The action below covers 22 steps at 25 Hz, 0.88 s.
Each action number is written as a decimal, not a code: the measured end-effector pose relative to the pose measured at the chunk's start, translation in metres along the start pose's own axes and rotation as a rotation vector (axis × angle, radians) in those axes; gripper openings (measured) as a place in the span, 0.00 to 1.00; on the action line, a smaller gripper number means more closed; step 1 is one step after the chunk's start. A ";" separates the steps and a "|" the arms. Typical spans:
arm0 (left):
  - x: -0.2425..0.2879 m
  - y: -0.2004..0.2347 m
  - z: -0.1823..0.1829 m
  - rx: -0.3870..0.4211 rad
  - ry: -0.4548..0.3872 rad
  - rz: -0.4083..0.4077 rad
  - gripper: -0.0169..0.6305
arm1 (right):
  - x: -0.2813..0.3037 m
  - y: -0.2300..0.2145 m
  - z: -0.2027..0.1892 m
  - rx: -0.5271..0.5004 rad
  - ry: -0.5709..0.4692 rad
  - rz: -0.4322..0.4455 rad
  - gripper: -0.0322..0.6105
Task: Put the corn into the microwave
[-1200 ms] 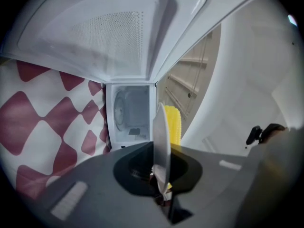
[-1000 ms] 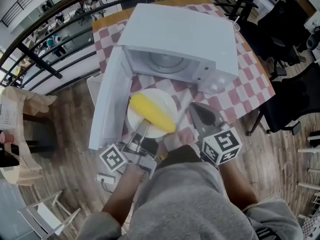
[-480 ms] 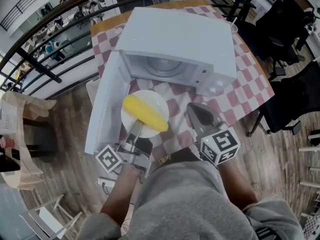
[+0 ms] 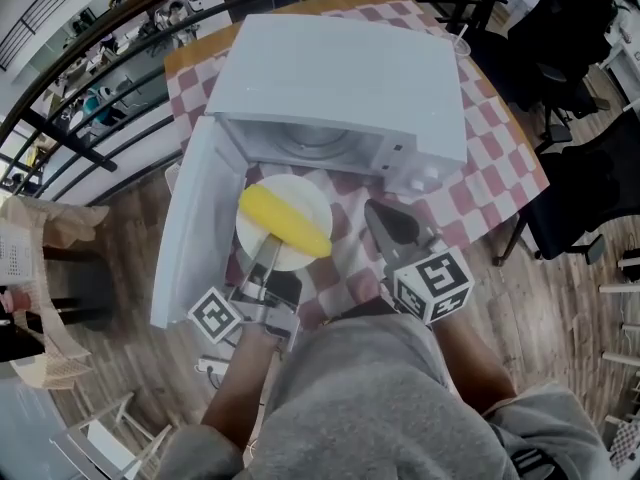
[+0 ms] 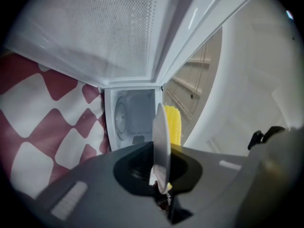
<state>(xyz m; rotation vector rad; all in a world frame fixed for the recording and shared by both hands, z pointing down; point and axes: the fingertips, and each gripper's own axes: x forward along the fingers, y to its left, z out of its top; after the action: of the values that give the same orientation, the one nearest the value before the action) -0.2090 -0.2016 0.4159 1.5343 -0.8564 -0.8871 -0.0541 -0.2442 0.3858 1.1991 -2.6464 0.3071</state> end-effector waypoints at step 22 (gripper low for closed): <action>0.099 0.055 0.027 -0.034 0.011 0.080 0.05 | 0.063 -0.034 -0.002 0.057 0.052 0.078 0.05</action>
<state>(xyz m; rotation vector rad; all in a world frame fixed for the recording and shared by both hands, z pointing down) -0.1908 -0.3087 0.4593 1.4641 -0.8844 -0.8303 -0.0685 -0.3110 0.4086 1.0907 -2.6600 0.4235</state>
